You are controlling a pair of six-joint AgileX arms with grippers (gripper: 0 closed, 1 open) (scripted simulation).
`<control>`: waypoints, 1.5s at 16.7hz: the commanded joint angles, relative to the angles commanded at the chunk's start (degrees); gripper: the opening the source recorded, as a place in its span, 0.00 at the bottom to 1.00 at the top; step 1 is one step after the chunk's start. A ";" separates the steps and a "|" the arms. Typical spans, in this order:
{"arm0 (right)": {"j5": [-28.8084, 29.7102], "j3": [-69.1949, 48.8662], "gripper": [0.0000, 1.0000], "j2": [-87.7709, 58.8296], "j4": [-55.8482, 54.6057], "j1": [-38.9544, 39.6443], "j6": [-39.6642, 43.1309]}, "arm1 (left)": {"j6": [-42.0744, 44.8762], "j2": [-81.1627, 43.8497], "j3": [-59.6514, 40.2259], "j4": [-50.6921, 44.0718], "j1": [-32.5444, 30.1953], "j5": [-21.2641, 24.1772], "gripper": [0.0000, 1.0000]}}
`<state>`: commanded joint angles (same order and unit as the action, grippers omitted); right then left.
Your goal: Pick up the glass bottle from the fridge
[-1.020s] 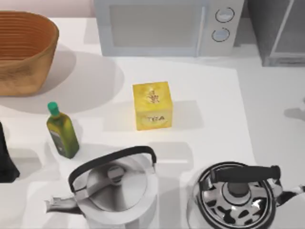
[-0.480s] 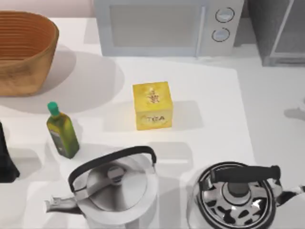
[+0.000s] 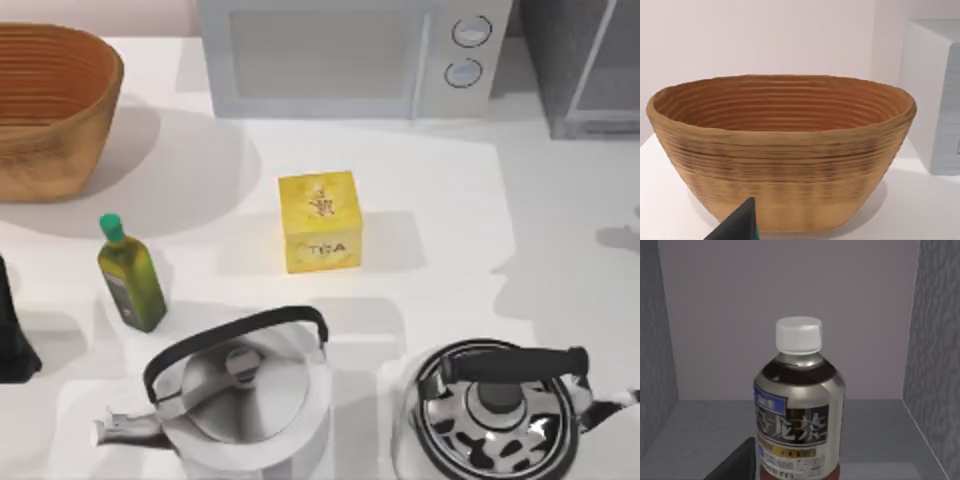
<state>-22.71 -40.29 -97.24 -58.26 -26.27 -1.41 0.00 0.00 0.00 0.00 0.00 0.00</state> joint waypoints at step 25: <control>9.99 -33.03 1.00 -20.13 31.92 11.13 5.17 | 0.00 0.00 0.00 0.00 0.00 0.00 1.00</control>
<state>-12.72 -73.33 -117.37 -26.33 -15.13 3.77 0.00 0.00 0.00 0.00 0.00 0.00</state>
